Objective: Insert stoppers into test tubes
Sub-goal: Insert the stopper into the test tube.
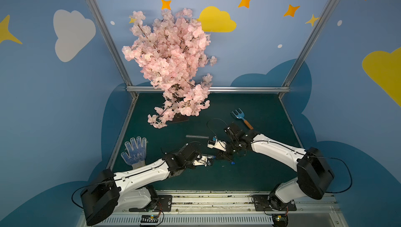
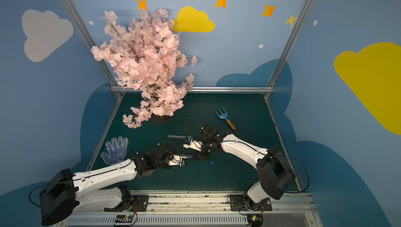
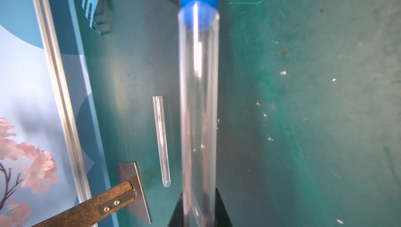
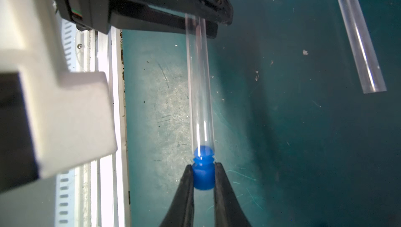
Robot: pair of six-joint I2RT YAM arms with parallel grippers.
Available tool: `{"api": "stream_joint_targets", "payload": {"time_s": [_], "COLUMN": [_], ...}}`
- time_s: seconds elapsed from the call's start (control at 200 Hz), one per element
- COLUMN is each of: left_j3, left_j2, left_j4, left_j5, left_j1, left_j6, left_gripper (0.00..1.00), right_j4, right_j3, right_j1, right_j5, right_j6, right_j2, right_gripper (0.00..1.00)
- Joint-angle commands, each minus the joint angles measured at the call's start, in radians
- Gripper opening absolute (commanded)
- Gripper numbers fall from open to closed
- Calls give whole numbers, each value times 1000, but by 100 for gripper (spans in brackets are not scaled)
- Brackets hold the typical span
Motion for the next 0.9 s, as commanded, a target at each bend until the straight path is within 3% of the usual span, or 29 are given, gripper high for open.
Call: {"api": "stream_joint_targets", "payload": {"time_s": [0.0, 0.441, 0.711, 0.896], "left_j3": [6, -38, -21, -4], "left_j2": [-8, -54, -21, -35], "left_j4": [80, 203, 150, 116], "left_j5": [183, 194, 113, 154], "left_j1": [-34, -51, -101, -104], "left_j6": [44, 113, 138, 121], "left_gripper": [2, 2, 2, 2], "right_j4": [151, 202, 222, 198], "right_j3": [68, 81, 100, 124], "right_j1": [13, 21, 21, 24], "right_j5": [-114, -153, -163, -147], "right_j6": [41, 110, 188, 182], "right_j2": [-2, -13, -9, -10], "right_gripper": [1, 0, 0, 0]}}
